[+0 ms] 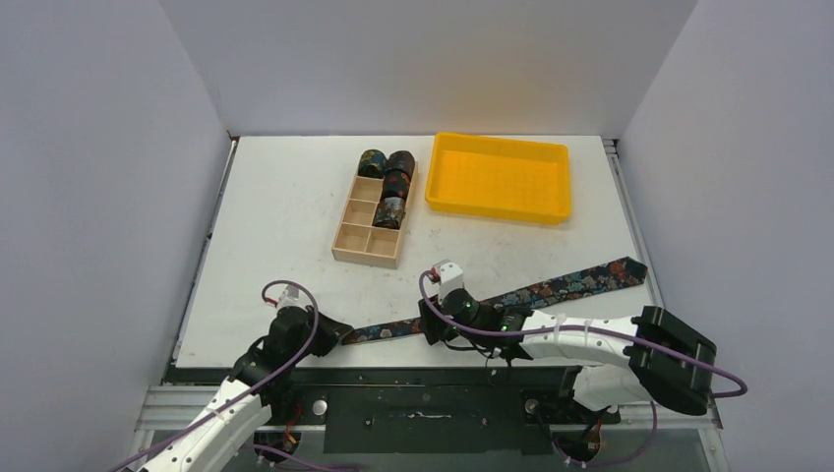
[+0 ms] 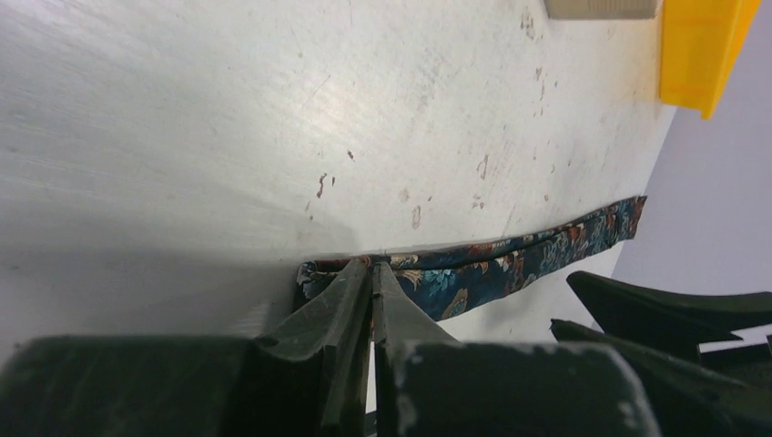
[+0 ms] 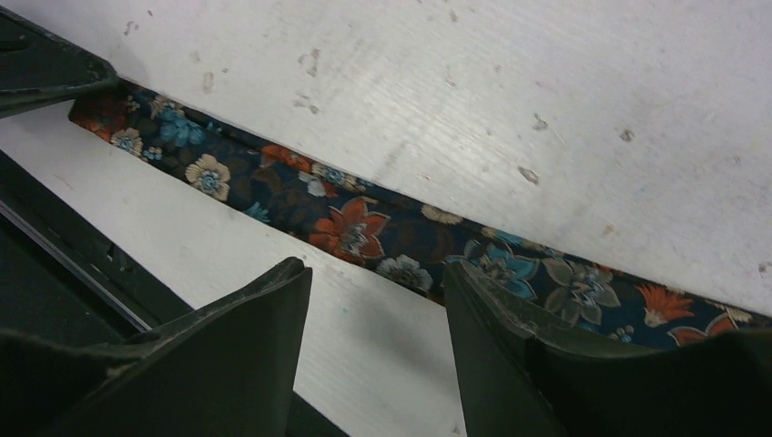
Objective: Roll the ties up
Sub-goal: Roll the tie at the center of the board.
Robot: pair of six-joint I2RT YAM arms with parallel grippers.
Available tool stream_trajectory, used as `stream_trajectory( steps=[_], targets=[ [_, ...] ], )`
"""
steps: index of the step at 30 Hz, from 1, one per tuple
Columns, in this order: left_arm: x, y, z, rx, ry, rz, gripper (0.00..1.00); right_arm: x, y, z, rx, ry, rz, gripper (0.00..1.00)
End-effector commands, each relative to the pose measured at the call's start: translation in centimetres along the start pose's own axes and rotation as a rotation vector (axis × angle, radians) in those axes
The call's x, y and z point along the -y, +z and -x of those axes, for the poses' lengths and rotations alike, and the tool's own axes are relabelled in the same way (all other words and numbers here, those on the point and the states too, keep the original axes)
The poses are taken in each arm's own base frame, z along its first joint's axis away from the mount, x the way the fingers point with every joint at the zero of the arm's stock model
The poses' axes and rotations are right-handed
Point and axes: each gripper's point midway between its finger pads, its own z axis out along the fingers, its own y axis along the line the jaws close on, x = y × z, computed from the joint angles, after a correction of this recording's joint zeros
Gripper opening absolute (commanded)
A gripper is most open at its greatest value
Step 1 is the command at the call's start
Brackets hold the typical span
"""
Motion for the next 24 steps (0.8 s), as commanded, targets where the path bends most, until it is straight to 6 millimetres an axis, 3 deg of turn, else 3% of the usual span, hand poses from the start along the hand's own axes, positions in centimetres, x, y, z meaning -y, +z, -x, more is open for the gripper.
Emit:
stream_trajectory(
  steps=[1, 7, 12, 17, 21, 24],
  targets=[
    [-2.1, -0.2, 0.9, 0.068, -0.014, 0.088, 0.05, -2.6, 0.7, 3.5, 0.080, -0.099, -0.021, 0.56],
    [-0.7, -0.7, 1.6, 0.089, -0.023, 0.052, 0.15, -3.6, 3.1, 2.5, -0.012, -0.256, -0.089, 0.52],
    [0.4, -1.3, 1.6, 0.075, 0.008, 0.025, 0.26, -4.4, 3.9, 1.1, -0.062, -0.296, -0.070, 0.50],
    [0.5, -1.3, 1.1, 0.047, 0.013, 0.015, 0.31, -4.6, 4.5, -0.3, -0.103, -0.310, -0.064, 0.45],
    [-0.1, -1.0, 0.7, 0.034, 0.008, 0.020, 0.31, -3.9, 5.0, -1.2, -0.132, -0.309, -0.095, 0.28],
    [-0.2, -1.0, 0.6, 0.031, 0.008, 0.023, 0.32, -3.8, 4.8, -0.7, -0.106, -0.296, -0.103, 0.13]
  ],
)
